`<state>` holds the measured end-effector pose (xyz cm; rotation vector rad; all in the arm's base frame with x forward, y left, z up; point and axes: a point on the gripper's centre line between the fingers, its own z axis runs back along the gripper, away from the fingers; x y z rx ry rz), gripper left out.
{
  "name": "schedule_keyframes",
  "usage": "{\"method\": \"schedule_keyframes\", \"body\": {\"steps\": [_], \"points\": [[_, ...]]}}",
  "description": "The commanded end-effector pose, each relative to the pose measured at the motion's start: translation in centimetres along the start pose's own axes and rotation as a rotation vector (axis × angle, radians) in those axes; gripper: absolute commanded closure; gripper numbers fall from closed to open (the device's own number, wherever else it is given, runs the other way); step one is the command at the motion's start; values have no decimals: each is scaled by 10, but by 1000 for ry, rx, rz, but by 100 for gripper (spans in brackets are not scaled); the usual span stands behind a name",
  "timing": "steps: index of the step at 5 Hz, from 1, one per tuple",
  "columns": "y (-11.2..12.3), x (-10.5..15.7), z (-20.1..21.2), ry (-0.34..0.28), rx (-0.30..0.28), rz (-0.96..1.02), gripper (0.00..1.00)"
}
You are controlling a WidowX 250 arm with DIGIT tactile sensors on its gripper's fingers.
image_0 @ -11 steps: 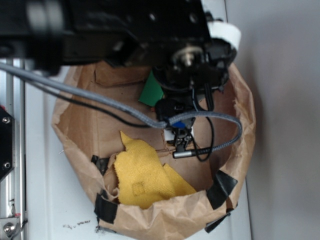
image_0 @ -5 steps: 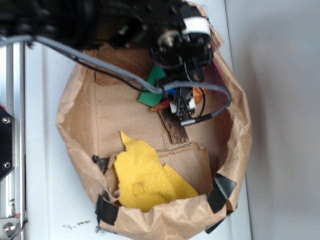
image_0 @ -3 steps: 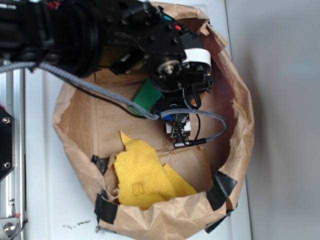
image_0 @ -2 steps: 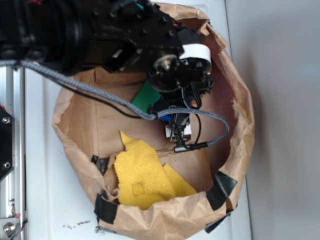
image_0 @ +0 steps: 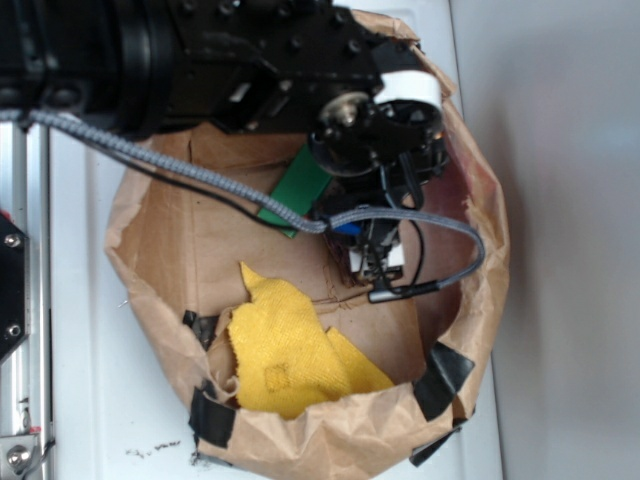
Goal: Grab the shell.
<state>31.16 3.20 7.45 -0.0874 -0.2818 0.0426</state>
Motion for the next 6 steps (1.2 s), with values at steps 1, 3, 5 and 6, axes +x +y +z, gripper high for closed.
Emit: {"method": "schedule_keyframes", "body": {"steps": [1,3,5,6], "points": [[6,26,-7,-48,48,-8,0],[-1,8,-49,11,129,-76,0],[6,2,-51,-4,150,-51,100],[10,2,-48,-17,149,-33,100]]}}
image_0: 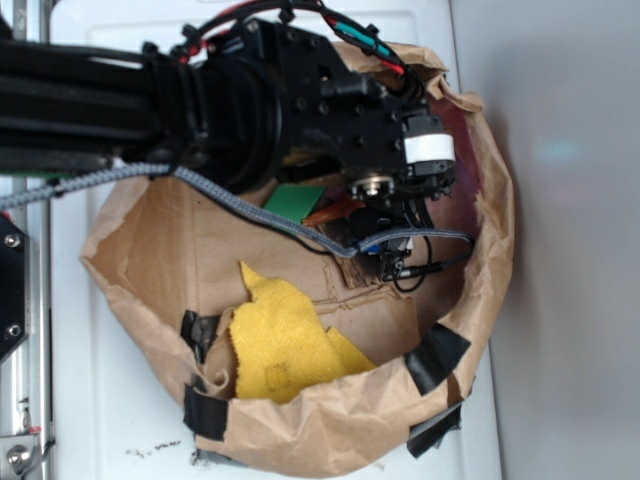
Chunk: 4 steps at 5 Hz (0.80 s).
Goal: Grab the shell.
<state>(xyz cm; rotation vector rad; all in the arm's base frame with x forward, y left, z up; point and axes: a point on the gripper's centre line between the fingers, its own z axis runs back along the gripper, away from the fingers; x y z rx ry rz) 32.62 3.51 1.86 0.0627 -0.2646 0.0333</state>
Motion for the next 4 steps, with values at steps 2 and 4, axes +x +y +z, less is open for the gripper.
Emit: {"method": "schedule_keyframes", "body": {"steps": [2,4], "points": [[2,17,75,-69,-99,64,100],[-5,18,164,6,-83,85,100]]}}
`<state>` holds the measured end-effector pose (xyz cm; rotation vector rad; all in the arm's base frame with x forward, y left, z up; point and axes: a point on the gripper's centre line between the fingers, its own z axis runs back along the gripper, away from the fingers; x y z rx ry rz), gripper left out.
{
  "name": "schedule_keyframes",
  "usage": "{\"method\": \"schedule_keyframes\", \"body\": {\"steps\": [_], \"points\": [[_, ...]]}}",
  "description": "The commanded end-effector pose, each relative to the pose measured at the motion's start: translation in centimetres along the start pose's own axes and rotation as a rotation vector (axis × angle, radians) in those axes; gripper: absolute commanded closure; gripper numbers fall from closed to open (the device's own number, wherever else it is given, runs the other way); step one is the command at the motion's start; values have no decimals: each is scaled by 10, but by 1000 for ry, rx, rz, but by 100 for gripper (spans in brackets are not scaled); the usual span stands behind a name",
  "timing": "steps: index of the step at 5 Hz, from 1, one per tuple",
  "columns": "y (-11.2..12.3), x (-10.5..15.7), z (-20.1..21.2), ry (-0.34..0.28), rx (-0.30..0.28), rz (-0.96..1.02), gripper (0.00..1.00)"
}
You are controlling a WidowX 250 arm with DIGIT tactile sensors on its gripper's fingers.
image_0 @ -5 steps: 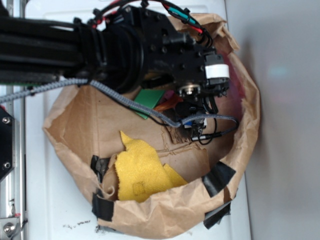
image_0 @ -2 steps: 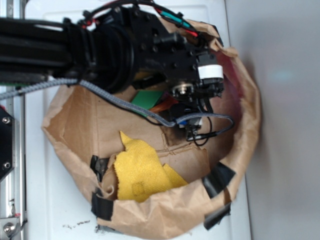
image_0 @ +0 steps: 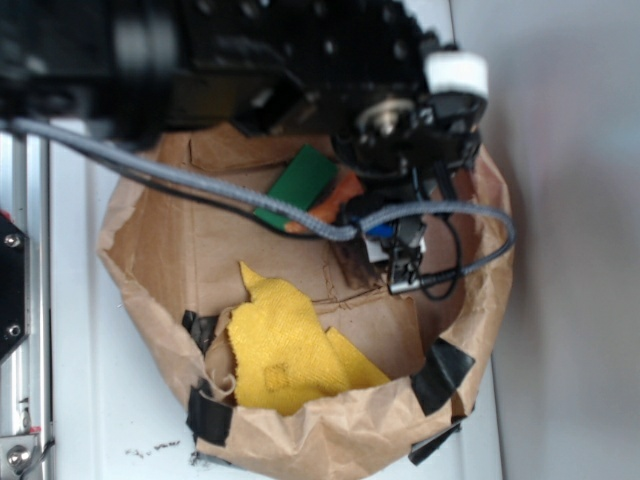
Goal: Grab the shell.
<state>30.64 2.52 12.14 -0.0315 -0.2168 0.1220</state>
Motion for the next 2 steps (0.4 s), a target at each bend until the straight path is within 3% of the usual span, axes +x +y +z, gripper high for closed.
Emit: {"method": "schedule_keyframes", "body": {"steps": [1,2], "points": [[-11,-7,77,-6,-14,-48,100],[-20,-33,84,7,-2,-105,100]]}}
